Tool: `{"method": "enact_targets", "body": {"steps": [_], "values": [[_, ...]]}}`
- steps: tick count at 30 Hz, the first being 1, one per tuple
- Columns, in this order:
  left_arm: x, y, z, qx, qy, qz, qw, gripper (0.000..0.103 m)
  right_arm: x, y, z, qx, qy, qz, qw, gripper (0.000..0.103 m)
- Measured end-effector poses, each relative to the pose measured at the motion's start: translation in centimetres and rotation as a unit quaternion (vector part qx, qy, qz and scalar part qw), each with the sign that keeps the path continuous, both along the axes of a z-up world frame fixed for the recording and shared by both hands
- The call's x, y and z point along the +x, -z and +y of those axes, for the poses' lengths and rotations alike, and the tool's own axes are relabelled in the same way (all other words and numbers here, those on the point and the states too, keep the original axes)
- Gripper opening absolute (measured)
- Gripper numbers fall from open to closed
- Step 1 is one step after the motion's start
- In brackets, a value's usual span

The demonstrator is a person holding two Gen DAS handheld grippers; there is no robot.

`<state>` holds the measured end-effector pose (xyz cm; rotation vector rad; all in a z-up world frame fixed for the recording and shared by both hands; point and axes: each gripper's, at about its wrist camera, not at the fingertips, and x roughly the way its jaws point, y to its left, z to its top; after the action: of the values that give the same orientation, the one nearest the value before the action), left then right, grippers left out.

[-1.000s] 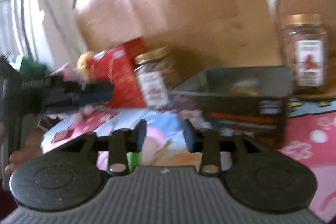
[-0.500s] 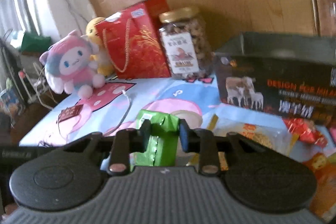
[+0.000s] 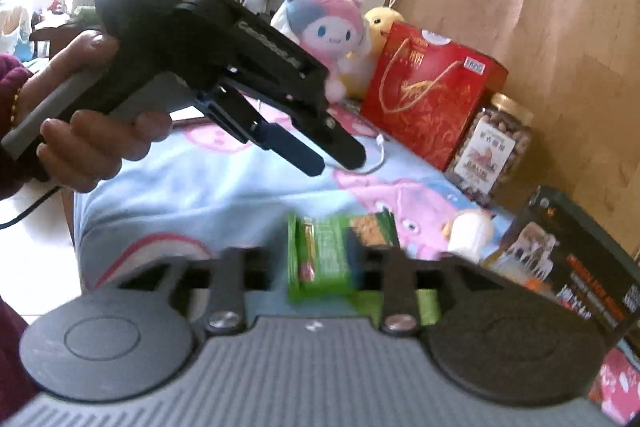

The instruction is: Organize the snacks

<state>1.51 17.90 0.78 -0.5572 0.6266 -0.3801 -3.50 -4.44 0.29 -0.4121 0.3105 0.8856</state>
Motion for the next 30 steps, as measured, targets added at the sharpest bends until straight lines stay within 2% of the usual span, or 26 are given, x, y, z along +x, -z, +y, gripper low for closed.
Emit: {"method": "enact_targets", "body": {"steps": [1, 5, 7, 13, 20, 24, 26, 28, 30], "values": [[0.1, 0.3, -0.2, 0.005, 0.003, 0.005, 1.0, 0.049, -0.1, 0.0, -0.1, 0.002, 0.001, 0.002, 1.0, 0.059], [-0.1, 0.6, -0.2, 0.007, 0.008, 0.008, 0.9999, 0.049, 0.0, -0.9, -1.3, 0.026, 0.0, 0.035, 0.999, 0.062], [-0.3, 0.3, 0.1, 0.006, 0.007, 0.002, 1.0, 0.049, 0.3, -1.1, -2.2, 0.051, 0.011, 0.057, 0.997, 0.067], [-0.6, -0.1, 0.0, 0.014, 0.019, -0.004, 0.9997, 0.049, 2.2, -0.7, -3.8, 0.115, 0.061, 0.141, 0.981, 0.069], [0.2, 0.6, -1.8, 0.029, 0.047, 0.004, 0.9985, 0.049, 1.6, 0.2, -2.2, 0.086, 0.052, 0.147, 0.984, 0.07], [0.7, 1.5, -2.8, 0.035, 0.049, 0.024, 0.9979, 0.047, 2.7, 0.8, -1.1, 0.057, 0.068, 0.16, 0.983, 0.07], [0.4, 1.4, -3.4, 0.05, 0.048, 0.016, 0.9975, 0.041, 2.9, 0.9, -0.9, 0.06, 0.065, 0.16, 0.983, 0.066], [0.0, 1.1, -3.7, 0.063, 0.045, 0.013, 0.9969, 0.037, 2.8, 0.7, -0.6, 0.058, 0.07, 0.15, 0.984, 0.054], [-0.4, 0.5, -3.5, 0.056, 0.046, 0.003, 0.9974, 0.037, 2.7, 0.5, -0.7, 0.058, 0.078, 0.138, 0.986, 0.051]]}}
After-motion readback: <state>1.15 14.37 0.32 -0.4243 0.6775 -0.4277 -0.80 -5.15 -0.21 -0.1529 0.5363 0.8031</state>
